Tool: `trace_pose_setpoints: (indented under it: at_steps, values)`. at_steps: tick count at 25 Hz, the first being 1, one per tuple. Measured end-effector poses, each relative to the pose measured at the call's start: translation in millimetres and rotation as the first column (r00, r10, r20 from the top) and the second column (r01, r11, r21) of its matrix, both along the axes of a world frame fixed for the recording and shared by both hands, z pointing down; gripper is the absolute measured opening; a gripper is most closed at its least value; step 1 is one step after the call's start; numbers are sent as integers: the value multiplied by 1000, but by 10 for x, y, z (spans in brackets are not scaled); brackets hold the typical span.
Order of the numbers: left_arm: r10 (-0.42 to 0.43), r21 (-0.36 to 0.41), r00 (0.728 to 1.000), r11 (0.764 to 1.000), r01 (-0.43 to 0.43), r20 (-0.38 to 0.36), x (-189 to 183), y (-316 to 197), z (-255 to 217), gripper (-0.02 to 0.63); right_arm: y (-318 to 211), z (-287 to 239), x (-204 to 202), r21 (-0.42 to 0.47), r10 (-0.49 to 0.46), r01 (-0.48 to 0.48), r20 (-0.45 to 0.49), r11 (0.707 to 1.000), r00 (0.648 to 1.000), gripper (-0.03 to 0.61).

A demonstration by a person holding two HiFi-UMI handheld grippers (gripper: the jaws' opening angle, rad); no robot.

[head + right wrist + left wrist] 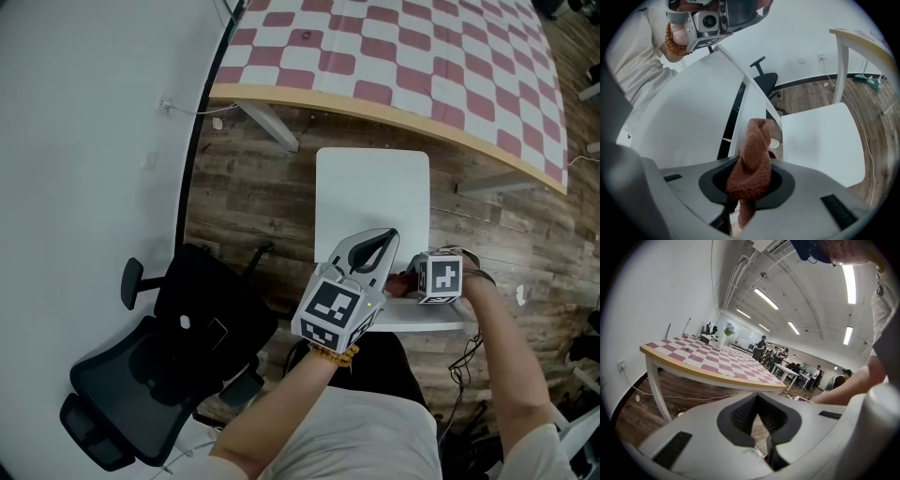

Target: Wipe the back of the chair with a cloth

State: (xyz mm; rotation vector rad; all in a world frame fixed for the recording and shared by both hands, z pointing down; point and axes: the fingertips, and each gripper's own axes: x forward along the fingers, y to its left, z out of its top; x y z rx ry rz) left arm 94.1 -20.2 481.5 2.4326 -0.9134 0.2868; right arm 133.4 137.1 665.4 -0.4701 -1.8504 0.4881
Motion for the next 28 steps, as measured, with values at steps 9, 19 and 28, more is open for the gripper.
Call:
trace_pose_setpoints:
  at_steps: [9,19,28]
  values:
    - [12,22,1000,1000,-12,-13,91,24,-210,12,22,-387,142,-7,17,-17,-3,1000,1000,101]
    - [26,51,999,998,-25,-20,167,91,-484,12,53,-852,152,2,2,-2,39,1000,999,101]
    - [35,64,999,997,-33,-24,203,158,-628,12,72,-1229,117,-1,-15,15,88,1000,996,101]
